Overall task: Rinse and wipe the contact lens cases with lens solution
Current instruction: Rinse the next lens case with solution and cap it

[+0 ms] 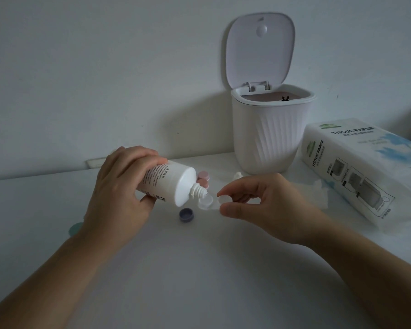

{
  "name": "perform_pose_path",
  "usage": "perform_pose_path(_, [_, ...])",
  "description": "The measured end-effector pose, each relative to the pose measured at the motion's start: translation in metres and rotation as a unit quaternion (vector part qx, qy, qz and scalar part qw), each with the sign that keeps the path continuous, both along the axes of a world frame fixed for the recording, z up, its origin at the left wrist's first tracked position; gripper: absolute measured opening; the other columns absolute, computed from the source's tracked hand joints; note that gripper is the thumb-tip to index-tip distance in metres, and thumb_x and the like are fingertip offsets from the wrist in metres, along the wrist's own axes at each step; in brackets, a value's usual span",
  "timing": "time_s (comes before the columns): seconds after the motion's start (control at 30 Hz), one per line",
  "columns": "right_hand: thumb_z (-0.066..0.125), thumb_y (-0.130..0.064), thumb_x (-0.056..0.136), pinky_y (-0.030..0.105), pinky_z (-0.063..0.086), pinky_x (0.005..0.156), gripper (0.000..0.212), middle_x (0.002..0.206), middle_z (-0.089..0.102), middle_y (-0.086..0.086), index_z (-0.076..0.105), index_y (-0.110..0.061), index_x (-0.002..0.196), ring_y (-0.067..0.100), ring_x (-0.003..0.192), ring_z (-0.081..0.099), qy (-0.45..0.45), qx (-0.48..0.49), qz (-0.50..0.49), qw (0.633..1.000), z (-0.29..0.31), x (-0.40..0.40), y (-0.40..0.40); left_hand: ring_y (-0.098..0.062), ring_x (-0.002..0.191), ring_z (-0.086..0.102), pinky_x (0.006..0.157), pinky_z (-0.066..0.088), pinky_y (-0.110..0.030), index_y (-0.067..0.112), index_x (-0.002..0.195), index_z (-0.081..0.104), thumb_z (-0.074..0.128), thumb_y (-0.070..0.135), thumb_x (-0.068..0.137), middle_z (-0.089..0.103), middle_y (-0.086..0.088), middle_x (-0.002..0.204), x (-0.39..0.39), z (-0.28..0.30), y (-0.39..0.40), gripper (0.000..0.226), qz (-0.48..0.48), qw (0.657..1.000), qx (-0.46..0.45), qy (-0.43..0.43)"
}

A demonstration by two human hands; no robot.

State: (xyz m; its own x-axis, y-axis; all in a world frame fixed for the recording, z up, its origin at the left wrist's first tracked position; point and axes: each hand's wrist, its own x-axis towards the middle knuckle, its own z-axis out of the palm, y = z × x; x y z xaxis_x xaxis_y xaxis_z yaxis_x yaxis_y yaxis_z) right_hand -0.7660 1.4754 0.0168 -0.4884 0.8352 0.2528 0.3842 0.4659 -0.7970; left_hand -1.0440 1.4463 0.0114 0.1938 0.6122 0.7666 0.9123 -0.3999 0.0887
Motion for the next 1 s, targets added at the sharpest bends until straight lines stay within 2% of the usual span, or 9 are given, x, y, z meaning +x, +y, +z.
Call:
perform_pose_path(0.13, [0.079, -0.041, 0.078, 0.03, 0.058, 0.085, 0.024, 0.088, 0.076, -0.011, 0.078, -0.031, 0.1, 0.005, 0.083, 0.07, 0.011, 0.0, -0.002, 1.0, 0.001, -0.001, 0.0, -0.029, 0.118, 0.052, 0.105, 0.043, -0.049, 0.009, 0.118, 0.066, 0.086, -0.011, 0.059, 0.062, -0.005, 0.123, 0.002, 0.001, -0.002, 0.066, -0.006, 0.999, -0.01, -0.034])
perform_pose_path(0.3, [0.081, -0.036, 0.079, 0.03, 0.058, 0.084, 0.018, 0.086, 0.076, -0.011, 0.078, -0.031, 0.097, 0.006, 0.081, 0.07, 0.015, 0.003, -0.002, 1.0, 0.001, 0.0, 0.0, -0.012, 0.117, 0.048, 0.101, 0.037, -0.015, 0.01, 0.121, 0.065, 0.092, -0.002, 0.062, 0.06, 0.003, 0.124, 0.003, -0.001, -0.006, 0.067, -0.018, 0.994, -0.029, -0.101])
perform_pose_path(0.43, [0.082, -0.033, 0.08, 0.028, 0.057, 0.083, 0.017, 0.085, 0.076, -0.01, 0.078, -0.03, 0.096, 0.006, 0.08, 0.07, 0.022, 0.003, 0.004, 1.0, 0.002, 0.0, 0.0, -0.005, 0.113, 0.052, 0.093, 0.035, -0.003, 0.021, 0.121, 0.062, 0.092, 0.006, 0.064, 0.06, 0.014, 0.119, 0.003, 0.0, -0.01, 0.066, -0.012, 0.983, -0.057, -0.176])
perform_pose_path(0.53, [0.082, -0.033, 0.079, 0.032, 0.058, 0.084, 0.019, 0.086, 0.076, -0.008, 0.078, -0.029, 0.097, 0.008, 0.081, 0.07, 0.023, 0.002, 0.005, 1.0, 0.001, 0.0, 0.001, 0.018, 0.107, 0.052, 0.084, 0.034, 0.004, 0.038, 0.119, 0.057, 0.091, 0.007, 0.065, 0.061, 0.028, 0.115, 0.002, 0.001, -0.012, 0.071, -0.006, 0.964, -0.074, -0.254])
perform_pose_path(0.6, [0.082, -0.033, 0.079, 0.034, 0.058, 0.085, 0.02, 0.086, 0.076, -0.007, 0.078, -0.029, 0.098, 0.01, 0.082, 0.071, 0.022, 0.001, 0.007, 1.0, 0.001, 0.0, 0.002, 0.021, 0.106, 0.054, 0.082, 0.039, -0.001, 0.047, 0.114, 0.057, 0.091, 0.01, 0.066, 0.063, 0.035, 0.111, 0.001, 0.002, -0.011, 0.069, -0.003, 0.949, -0.088, -0.302])
perform_pose_path(0.67, [0.083, -0.034, 0.078, 0.035, 0.058, 0.086, 0.021, 0.087, 0.075, -0.008, 0.078, -0.03, 0.099, 0.01, 0.083, 0.071, 0.02, 0.001, 0.005, 1.0, 0.0, 0.0, 0.002, 0.017, 0.109, 0.057, 0.085, 0.042, -0.012, 0.051, 0.112, 0.058, 0.092, 0.014, 0.066, 0.064, 0.039, 0.111, -0.001, 0.003, -0.011, 0.067, 0.0, 0.935, -0.108, -0.337])
perform_pose_path(0.77, [0.083, -0.034, 0.078, 0.035, 0.057, 0.086, 0.021, 0.087, 0.074, -0.009, 0.078, -0.032, 0.098, 0.01, 0.083, 0.07, 0.012, 0.006, 0.008, 1.0, 0.0, 0.001, 0.003, 0.01, 0.109, 0.062, 0.09, 0.048, -0.023, 0.043, 0.117, 0.06, 0.095, 0.028, 0.061, 0.068, 0.031, 0.113, -0.003, 0.003, -0.01, 0.068, 0.001, 0.918, -0.129, -0.374])
perform_pose_path(0.9, [0.083, -0.034, 0.078, 0.038, 0.057, 0.085, 0.021, 0.089, 0.07, -0.01, 0.077, -0.036, 0.097, 0.012, 0.082, 0.068, 0.011, 0.02, 0.011, 1.0, -0.001, 0.002, 0.004, 0.0, 0.112, 0.065, 0.099, 0.052, -0.039, 0.037, 0.119, 0.062, 0.084, 0.052, 0.051, 0.071, 0.023, 0.114, -0.004, 0.003, -0.008, 0.073, 0.007, 0.9, -0.15, -0.41])
perform_pose_path(1.0, [0.084, -0.035, 0.078, 0.04, 0.057, 0.084, 0.022, 0.09, 0.068, -0.009, 0.077, -0.038, 0.098, 0.014, 0.082, 0.067, 0.01, 0.023, 0.015, 1.0, -0.002, 0.002, 0.005, -0.001, 0.108, 0.066, 0.098, 0.053, -0.039, 0.035, 0.119, 0.063, 0.083, 0.055, 0.051, 0.071, 0.021, 0.113, -0.006, 0.002, -0.007, 0.073, 0.017, 0.891, -0.163, -0.424])
